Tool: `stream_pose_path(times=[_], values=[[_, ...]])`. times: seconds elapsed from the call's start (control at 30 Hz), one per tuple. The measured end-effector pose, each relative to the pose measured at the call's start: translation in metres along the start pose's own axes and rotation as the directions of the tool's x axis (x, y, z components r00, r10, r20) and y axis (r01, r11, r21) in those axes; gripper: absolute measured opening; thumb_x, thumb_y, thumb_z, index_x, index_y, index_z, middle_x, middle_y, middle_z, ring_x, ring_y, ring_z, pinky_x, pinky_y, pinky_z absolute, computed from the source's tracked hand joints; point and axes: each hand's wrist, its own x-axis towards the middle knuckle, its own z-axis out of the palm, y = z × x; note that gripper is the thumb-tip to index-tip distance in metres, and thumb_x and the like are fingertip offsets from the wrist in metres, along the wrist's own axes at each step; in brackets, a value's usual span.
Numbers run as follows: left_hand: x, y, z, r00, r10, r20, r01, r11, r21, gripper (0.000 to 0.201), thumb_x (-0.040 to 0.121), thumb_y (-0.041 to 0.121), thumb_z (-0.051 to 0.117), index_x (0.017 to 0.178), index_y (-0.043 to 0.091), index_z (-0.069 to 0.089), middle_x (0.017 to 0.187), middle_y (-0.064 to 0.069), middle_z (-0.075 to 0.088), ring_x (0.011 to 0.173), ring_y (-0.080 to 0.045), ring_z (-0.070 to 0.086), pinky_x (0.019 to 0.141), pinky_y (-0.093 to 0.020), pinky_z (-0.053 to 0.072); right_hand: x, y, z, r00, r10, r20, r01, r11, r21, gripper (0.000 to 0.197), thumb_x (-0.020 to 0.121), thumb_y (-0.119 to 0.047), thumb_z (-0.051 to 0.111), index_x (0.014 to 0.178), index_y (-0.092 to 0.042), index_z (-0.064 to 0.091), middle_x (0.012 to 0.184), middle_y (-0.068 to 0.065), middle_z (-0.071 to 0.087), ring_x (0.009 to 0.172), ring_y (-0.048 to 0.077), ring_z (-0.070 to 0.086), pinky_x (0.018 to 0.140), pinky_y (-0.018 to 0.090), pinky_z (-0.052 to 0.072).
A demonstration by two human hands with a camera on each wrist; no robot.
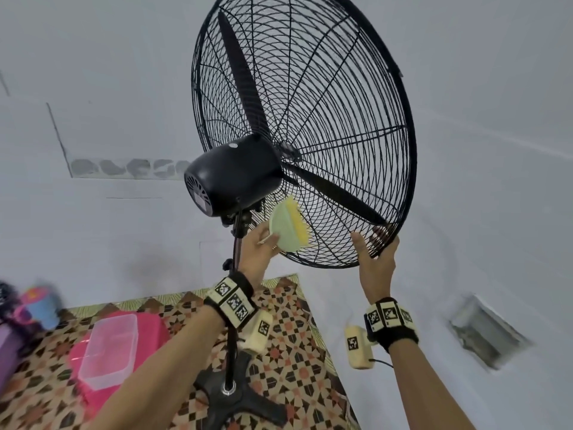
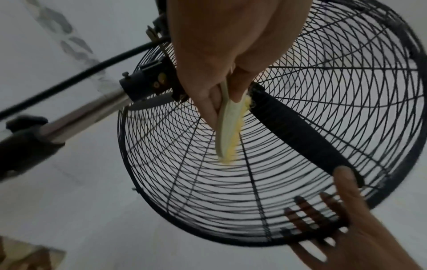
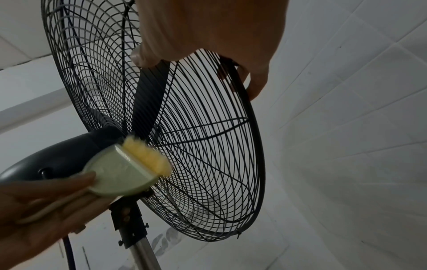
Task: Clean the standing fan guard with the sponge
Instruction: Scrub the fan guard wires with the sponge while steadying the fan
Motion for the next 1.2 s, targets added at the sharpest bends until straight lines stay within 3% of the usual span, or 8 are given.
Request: stream_pose_path(times=[0.13, 0.33, 0.4, 0.53, 0.73, 0.9, 1.07, 1.2], values=[[0.022, 0.003, -0.002, 0.980, -0.091, -0.180, 0.078, 0.994, -0.076, 0.043, 0.104, -0.002, 0.055, 0.147, -0.003, 0.050, 0.135, -0.012, 0.059, 0.128, -0.036, 0.059, 0.090, -0.034, 0.059, -0.001, -0.003, 0.001, 1.000, -0.013, 0.001, 0.013, 1.000, 0.002, 0.082, 0.086, -0.056, 0.079, 0.152, -0.033, 0.036, 0.144, -0.013, 0.057, 0.132, 0.006, 0.054, 0.113, 0.030, 0.041], [0.016, 0.007, -0.001, 0.998, -0.050, 0.033, 0.052, 0.996, -0.071, 0.034, 0.104, 0.001, 0.056, 0.138, 0.006, 0.060, 0.134, -0.009, 0.066, 0.122, -0.027, 0.065, 0.090, -0.032, 0.061, 0.001, 0.003, -0.002, 1.000, 0.020, -0.016, -0.020, 1.000, -0.006, 0.085, 0.085, -0.057, 0.078, 0.152, -0.030, 0.035, 0.144, -0.007, 0.059, 0.131, 0.011, 0.056, 0.115, 0.036, 0.043], [0.019, 0.003, -0.010, 0.999, -0.037, -0.008, 0.036, 0.995, -0.097, 0.038, 0.104, 0.001, 0.057, 0.143, 0.003, 0.057, 0.136, -0.011, 0.065, 0.121, -0.028, 0.065, 0.084, -0.029, 0.062, -0.001, 0.002, -0.001, 1.000, 0.023, -0.009, -0.023, 1.000, -0.017, 0.086, 0.085, -0.058, 0.078, 0.153, -0.032, 0.032, 0.145, -0.006, 0.057, 0.132, 0.014, 0.054, 0.114, 0.033, 0.041], [0.026, -0.008, -0.001, 0.973, -0.173, -0.150, 0.158, 0.981, -0.110, 0.043, 0.103, -0.004, 0.056, 0.146, 0.001, 0.053, 0.143, -0.018, 0.058, 0.131, -0.038, 0.058, 0.076, -0.029, 0.061, -0.002, -0.002, 0.002, 1.000, 0.026, -0.009, -0.026, 1.000, -0.006, 0.089, 0.088, -0.049, 0.076, 0.158, -0.028, 0.025, 0.138, -0.014, 0.053, 0.126, 0.006, 0.051, 0.099, 0.009, 0.036], [0.008, -0.007, -0.001, 0.992, -0.097, 0.087, 0.107, 0.987, -0.117, 0.034, 0.103, 0.001, 0.059, 0.135, 0.011, 0.062, 0.133, -0.006, 0.066, 0.121, -0.024, 0.066, 0.087, -0.031, 0.062, -0.002, 0.002, -0.001, 0.999, 0.045, -0.025, -0.045, 0.999, -0.005, 0.092, 0.089, -0.051, 0.075, 0.160, -0.029, 0.022, 0.144, -0.012, 0.049, 0.131, 0.006, 0.047, 0.107, 0.021, 0.032], [0.010, -0.021, -0.008, 0.982, -0.139, -0.126, 0.125, 0.986, -0.113, 0.044, 0.104, -0.001, 0.056, 0.148, 0.000, 0.051, 0.142, -0.012, 0.058, 0.132, -0.035, 0.057, 0.092, -0.036, 0.057, -0.004, 0.001, 0.002, 0.999, 0.037, -0.018, -0.037, 0.999, -0.001, 0.097, 0.088, -0.050, 0.076, 0.162, -0.023, 0.019, 0.144, -0.017, 0.043, 0.131, 0.001, 0.042, 0.108, 0.018, 0.030], [-0.004, -0.019, 0.014, 0.990, -0.138, 0.038, 0.141, 0.987, -0.079, 0.043, 0.104, -0.002, 0.055, 0.146, 0.005, 0.053, 0.137, -0.007, 0.060, 0.126, -0.029, 0.061, 0.095, -0.035, 0.059, -0.004, 0.001, -0.001, 0.998, 0.055, -0.032, -0.054, 0.998, 0.021, 0.093, 0.089, -0.050, 0.075, 0.161, -0.026, 0.022, 0.139, -0.023, 0.045, 0.127, -0.001, 0.045, 0.090, -0.003, 0.030], [-0.006, -0.018, 0.000, 0.995, -0.093, 0.028, 0.095, 0.992, -0.086, 0.038, 0.103, -0.001, 0.058, 0.140, 0.008, 0.059, 0.134, -0.005, 0.064, 0.118, -0.022, 0.066, 0.086, -0.029, 0.062, -0.005, -0.001, 0.003, 0.999, 0.045, -0.027, -0.044, 0.999, 0.027, 0.091, 0.087, -0.053, 0.076, 0.159, -0.028, 0.025, 0.137, -0.028, 0.047, 0.128, 0.000, 0.046, 0.096, 0.005, 0.032]])
